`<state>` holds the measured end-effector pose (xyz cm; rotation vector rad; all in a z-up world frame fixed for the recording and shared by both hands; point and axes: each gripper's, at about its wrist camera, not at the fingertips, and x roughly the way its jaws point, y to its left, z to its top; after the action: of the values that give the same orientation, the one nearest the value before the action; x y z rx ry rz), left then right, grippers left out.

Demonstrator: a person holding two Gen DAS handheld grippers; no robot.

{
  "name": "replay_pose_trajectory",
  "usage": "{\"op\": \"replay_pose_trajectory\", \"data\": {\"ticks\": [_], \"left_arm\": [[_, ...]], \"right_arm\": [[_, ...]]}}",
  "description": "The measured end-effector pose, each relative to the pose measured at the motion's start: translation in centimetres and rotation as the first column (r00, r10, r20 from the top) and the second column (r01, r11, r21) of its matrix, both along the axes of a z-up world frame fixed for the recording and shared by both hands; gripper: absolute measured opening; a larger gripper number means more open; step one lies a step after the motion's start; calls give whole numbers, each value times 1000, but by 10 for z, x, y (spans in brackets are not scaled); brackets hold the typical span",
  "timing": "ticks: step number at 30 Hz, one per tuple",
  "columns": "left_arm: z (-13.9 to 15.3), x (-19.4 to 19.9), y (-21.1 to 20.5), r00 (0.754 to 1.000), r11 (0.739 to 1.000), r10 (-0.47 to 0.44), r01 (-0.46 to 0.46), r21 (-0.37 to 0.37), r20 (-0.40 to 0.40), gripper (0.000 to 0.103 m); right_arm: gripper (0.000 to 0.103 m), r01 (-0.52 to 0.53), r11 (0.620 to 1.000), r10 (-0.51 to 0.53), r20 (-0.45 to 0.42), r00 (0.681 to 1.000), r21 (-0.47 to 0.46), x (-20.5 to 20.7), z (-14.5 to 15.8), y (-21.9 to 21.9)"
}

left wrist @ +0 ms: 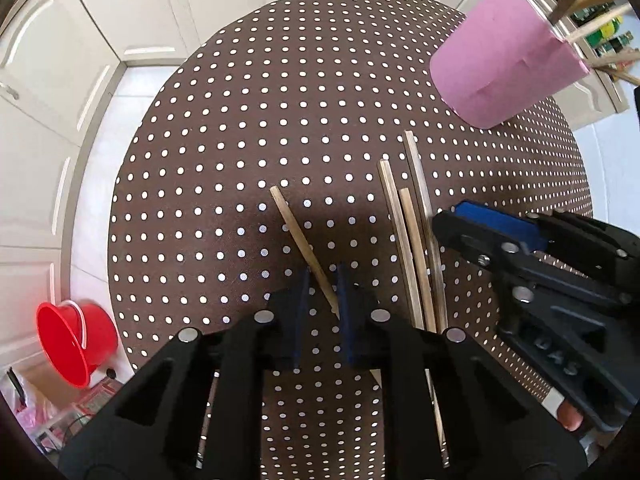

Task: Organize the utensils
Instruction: 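Move both grippers back to the chopstick row and grasp one chopstick each, then lift the chopsticks upright with both grippers and carry them over the pink cup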

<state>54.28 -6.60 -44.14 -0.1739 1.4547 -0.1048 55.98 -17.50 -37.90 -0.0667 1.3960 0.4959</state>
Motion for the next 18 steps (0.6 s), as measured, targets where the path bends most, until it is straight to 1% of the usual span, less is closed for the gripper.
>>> {"op": "replay_pose_trajectory", "data": {"ticks": [2,3,6,11,13,15,18], "left_arm": [[1,2,5,1000,1000,4,-4,-2,3,15],[1,3,7,1000,1000,6,-6,-2,2,15],[4,4,7,1000,1000,10,-10,2,7,15],[6,10,7,1000,1000,9,-9,14,24,11],[5,8,7,1000,1000,8,-9,14,27,7],[7,4,5,1000,1000,9,-9,-1,30,6],[9,0,2,999,1000,7,-6,-23,41,6]], "right_arm": [[12,-20,1000,19,-15,1000,-23,1,-6,6],[12,-23,1000,23,-18,1000,-18,2,-7,9],[8,-54,996,54,4,999,-74,1,-9,20],[6,-55,995,55,-4,998,-81,5,-12,21],[6,-49,997,48,-15,999,-67,4,-12,21],[5,-18,1000,17,-42,999,-21,7,-10,11],[5,5,1000,-4,-24,1000,16,6,2,1]]}}
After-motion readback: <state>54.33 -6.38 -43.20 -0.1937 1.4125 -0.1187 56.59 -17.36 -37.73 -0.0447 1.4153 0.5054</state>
